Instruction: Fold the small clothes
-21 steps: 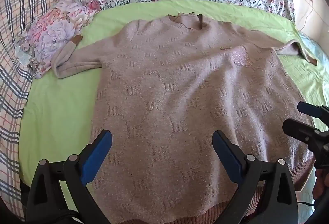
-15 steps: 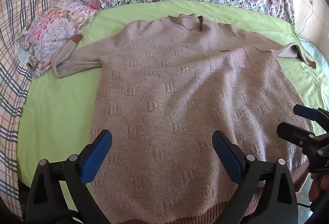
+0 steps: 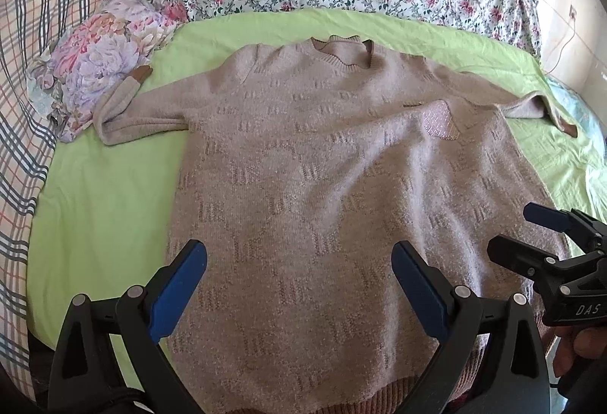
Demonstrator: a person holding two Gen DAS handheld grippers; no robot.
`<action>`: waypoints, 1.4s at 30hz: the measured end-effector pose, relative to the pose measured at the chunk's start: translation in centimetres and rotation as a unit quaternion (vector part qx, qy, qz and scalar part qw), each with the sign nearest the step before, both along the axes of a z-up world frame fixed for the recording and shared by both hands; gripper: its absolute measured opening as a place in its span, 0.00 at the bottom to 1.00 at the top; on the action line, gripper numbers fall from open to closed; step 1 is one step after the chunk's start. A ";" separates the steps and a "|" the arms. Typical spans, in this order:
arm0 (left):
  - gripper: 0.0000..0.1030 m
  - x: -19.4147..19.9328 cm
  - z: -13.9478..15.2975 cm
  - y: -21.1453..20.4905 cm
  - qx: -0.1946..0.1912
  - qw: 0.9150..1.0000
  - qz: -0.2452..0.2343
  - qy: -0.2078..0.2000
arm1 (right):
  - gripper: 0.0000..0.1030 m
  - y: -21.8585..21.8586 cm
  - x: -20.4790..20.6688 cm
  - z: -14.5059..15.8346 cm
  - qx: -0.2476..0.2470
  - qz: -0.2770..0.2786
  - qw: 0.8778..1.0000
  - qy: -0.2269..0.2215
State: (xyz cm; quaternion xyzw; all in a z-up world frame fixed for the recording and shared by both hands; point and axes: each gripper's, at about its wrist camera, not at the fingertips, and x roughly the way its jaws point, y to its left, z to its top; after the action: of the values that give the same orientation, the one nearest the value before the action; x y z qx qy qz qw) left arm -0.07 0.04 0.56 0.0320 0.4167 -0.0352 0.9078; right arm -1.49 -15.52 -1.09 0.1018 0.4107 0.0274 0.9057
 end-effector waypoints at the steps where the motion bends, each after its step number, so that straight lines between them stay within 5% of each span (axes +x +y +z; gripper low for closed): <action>1: 0.95 0.0 0.0 0.0 0.000 1.000 0.000 -0.001 | 0.99 0.0 -0.1 0.0 0.000 -0.001 1.000 -0.001; 9: 0.96 0.0 0.0 0.0 -0.003 1.000 -0.003 0.007 | 0.99 0.2 -0.1 -0.1 0.003 -0.007 0.999 0.050; 18: 0.95 0.1 0.2 -0.1 -0.006 1.000 -0.005 -0.002 | 0.99 -0.1 -0.3 0.1 -0.022 -0.008 1.000 -0.006; 42: 0.95 2.0 0.2 -0.1 0.003 1.000 -0.010 0.009 | 0.99 -1.2 0.3 0.2 -0.004 -0.013 1.000 0.005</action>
State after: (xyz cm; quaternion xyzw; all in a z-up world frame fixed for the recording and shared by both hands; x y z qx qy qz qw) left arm 1.90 -0.01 0.73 0.0383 0.4242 -0.0431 0.9037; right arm -1.21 -16.67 -0.86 0.1039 0.4135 0.0133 0.9045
